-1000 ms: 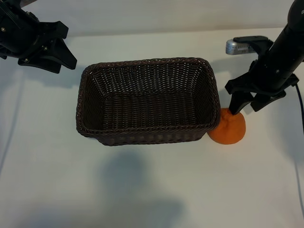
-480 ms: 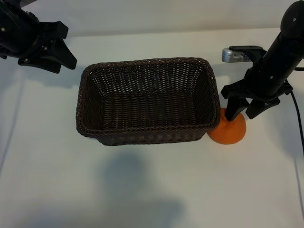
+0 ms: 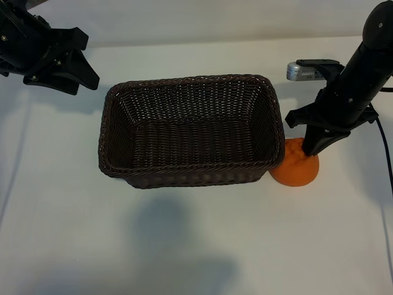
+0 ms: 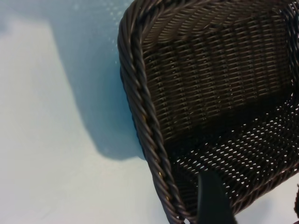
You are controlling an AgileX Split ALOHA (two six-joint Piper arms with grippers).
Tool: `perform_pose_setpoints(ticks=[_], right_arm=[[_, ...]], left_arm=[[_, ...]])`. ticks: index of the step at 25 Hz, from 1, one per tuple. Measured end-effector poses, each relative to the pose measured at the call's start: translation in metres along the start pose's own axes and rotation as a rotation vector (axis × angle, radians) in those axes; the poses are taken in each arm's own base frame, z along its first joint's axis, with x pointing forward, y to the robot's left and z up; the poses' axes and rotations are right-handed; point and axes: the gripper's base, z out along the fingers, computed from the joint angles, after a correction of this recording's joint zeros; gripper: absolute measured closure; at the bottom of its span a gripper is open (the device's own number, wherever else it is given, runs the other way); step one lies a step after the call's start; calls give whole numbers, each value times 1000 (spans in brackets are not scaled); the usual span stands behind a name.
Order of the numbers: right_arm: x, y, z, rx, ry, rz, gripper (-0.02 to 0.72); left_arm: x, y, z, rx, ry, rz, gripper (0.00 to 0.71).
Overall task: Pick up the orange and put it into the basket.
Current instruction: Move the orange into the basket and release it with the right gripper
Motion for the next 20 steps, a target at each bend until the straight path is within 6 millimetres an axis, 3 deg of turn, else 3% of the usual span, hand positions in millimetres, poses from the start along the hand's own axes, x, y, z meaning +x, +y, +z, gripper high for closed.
perform_pose_setpoints(ticks=[12,20], right_arm=[[4,1,0,-12,45,-2,666],[-10,10,-27,-22,33,-45,666]], left_arm=[[0,0,0,0,0,1,252],[0,0,0,0,0,1,252]])
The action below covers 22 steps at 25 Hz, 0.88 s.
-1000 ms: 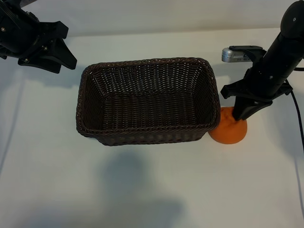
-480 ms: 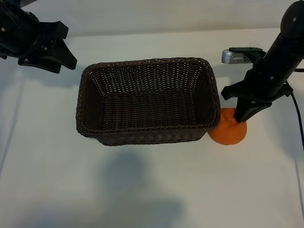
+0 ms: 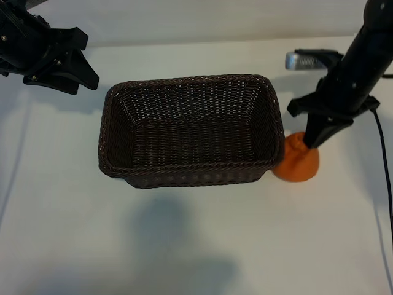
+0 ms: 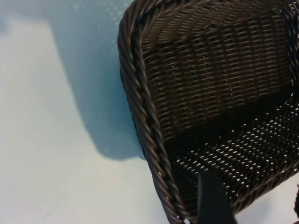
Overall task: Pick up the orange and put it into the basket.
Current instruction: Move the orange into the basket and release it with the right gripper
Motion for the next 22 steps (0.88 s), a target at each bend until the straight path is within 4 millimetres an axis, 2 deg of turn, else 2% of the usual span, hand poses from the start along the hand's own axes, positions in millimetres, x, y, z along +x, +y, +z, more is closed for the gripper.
perform_pose_setpoints(ticks=[8,17,22], right_arm=[[-11,2,-32,99,-87,-2,666],[2,23,-89,151,-237,-56,666],[9,31,-106,157,-284,-64,666]], left_arm=[[0,0,0,0,0,0,252],[0,0,0,0,0,0,252],[0,0,0,0,0,-1,252]])
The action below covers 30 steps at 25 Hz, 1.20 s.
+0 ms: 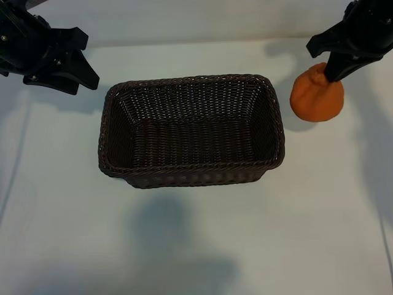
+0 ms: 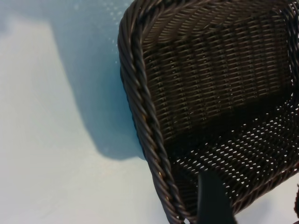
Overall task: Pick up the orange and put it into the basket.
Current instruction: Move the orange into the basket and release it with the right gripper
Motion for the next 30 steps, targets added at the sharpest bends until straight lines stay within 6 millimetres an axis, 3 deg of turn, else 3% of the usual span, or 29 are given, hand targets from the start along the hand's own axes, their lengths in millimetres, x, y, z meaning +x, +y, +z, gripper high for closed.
perform_pose_setpoints(ticks=[19,30], right_arm=[[-3,18,-3,-149,-39,45,666],[-4,74,6,-226,-36,-65,666]], left_arm=[[0,0,0,0,0,0,252],[0,0,0,0,0,0,252]])
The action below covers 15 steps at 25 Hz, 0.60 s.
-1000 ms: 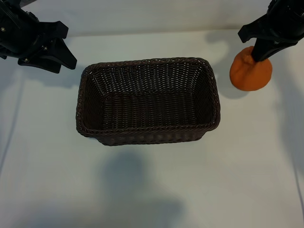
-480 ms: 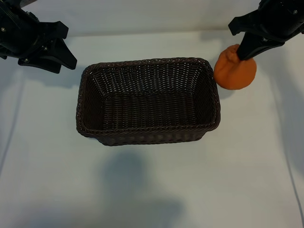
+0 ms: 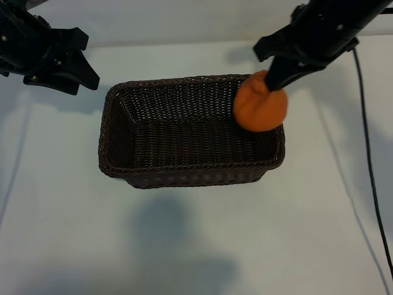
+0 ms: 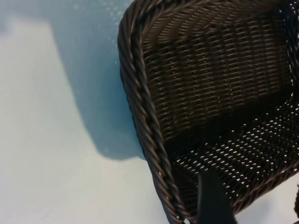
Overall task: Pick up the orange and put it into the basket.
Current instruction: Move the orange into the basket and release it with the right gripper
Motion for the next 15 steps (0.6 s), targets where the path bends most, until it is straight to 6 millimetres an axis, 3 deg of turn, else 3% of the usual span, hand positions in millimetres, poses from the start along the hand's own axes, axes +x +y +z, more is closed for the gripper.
perform_pose_setpoints(ticks=[15], right_arm=[[-16,51,22,-111,-181,-41,666]], left_arm=[[0,0,0,4,-1,0,252]])
